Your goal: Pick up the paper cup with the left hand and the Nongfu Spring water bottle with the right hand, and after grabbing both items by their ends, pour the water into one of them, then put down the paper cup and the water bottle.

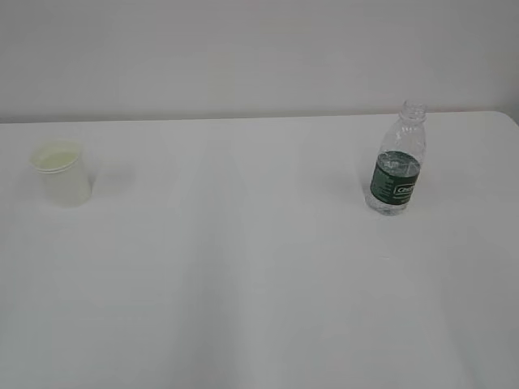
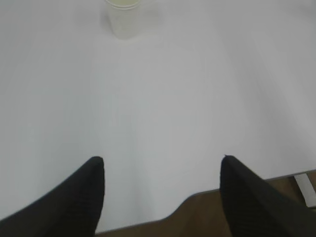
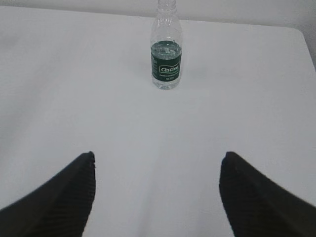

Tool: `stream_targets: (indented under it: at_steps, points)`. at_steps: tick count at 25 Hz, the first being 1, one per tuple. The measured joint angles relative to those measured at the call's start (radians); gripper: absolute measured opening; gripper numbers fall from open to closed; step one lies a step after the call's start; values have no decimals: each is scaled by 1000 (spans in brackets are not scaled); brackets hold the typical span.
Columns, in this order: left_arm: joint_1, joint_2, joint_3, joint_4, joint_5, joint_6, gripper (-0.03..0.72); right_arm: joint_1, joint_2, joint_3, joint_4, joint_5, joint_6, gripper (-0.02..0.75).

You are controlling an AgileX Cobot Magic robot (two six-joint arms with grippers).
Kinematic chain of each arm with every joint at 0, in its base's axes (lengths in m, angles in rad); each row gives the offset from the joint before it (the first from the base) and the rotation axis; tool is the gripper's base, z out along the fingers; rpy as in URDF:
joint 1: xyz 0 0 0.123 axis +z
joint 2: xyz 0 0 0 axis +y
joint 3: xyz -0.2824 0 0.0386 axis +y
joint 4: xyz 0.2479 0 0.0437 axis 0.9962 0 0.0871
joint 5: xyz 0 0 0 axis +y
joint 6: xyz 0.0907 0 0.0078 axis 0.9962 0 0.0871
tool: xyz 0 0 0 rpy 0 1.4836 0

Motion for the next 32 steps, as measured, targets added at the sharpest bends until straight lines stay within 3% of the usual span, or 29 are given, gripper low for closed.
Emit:
stream_targets:
  at_steps: [8, 16, 32]
  points:
    - [0, -164, 76, 32, -11, -2, 518, 0, -17, 0, 0, 0, 0, 588]
    - [0, -164, 95, 32, -12, -2, 470, 0, -51, 0, 11, 7, 0, 588]
    - [0, -164, 102, 32, -27, -2, 462, 0, -113, 1, -19, 184, -2, 588]
